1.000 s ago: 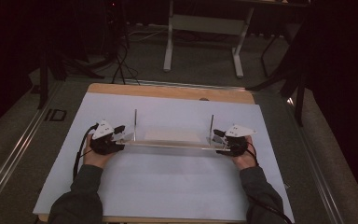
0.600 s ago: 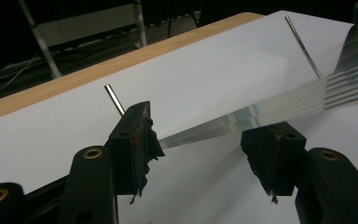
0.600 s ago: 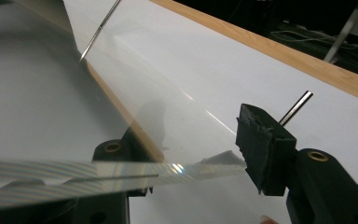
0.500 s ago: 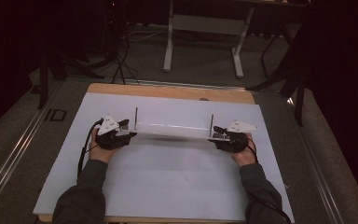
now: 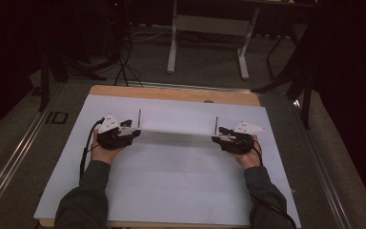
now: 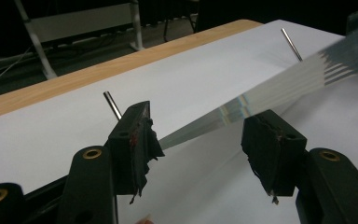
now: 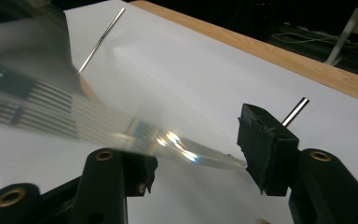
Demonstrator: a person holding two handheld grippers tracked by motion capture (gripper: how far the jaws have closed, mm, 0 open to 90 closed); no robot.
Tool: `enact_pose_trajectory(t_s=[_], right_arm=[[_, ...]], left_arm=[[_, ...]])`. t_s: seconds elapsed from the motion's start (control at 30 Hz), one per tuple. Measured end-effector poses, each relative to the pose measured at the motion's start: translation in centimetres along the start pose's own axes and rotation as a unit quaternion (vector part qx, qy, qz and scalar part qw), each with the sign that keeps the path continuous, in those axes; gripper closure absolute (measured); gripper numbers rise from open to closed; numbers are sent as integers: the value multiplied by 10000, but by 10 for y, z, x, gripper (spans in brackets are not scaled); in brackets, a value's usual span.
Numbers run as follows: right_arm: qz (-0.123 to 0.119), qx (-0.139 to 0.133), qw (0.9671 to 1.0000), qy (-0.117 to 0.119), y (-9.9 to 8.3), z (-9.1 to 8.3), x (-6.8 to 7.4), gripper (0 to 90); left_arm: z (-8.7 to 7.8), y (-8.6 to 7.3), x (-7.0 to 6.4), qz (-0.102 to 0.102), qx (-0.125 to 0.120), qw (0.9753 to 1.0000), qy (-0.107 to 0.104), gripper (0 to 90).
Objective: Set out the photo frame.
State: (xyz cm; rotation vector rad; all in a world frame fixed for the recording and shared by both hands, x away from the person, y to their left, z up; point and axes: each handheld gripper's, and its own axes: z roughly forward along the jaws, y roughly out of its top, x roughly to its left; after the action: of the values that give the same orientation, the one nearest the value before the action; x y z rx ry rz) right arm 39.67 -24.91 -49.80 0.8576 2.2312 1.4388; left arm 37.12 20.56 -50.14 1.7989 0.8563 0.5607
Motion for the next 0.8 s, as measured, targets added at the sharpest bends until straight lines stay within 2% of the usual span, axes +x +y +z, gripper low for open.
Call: enact_pose_trajectory(t_s=[0.1, 0.3, 0.33, 0.53, 0.6, 0.7, 0.8], right_arm=[[38, -47, 10000, -46, 1, 1, -1, 468], [167, -151, 9996, -143, 4, 3, -3, 467], [245, -208, 9993, -214, 5, 4, -3, 467], [219, -273, 9986, -400, 9, 6, -4, 470], [210, -279, 9982, -488, 12, 8, -3, 473], [186, -263, 9979, -568, 14, 8, -2, 475], [185, -253, 9973, -657, 17, 10, -3, 480]], left_arm=[[1, 1, 0, -24, -147, 9998, 98, 451], [2, 5, 2, -28, -172, 9997, 167, 479], [4, 9, 3, -38, -199, 9994, 264, 492], [7, 13, 4, -88, -223, 9991, 358, 507], [9, 16, 4, -66, -224, 9987, 450, 510], [10, 17, 4, -63, -219, 9986, 469, 512], [13, 22, 4, 7, -190, 9980, 603, 525]])
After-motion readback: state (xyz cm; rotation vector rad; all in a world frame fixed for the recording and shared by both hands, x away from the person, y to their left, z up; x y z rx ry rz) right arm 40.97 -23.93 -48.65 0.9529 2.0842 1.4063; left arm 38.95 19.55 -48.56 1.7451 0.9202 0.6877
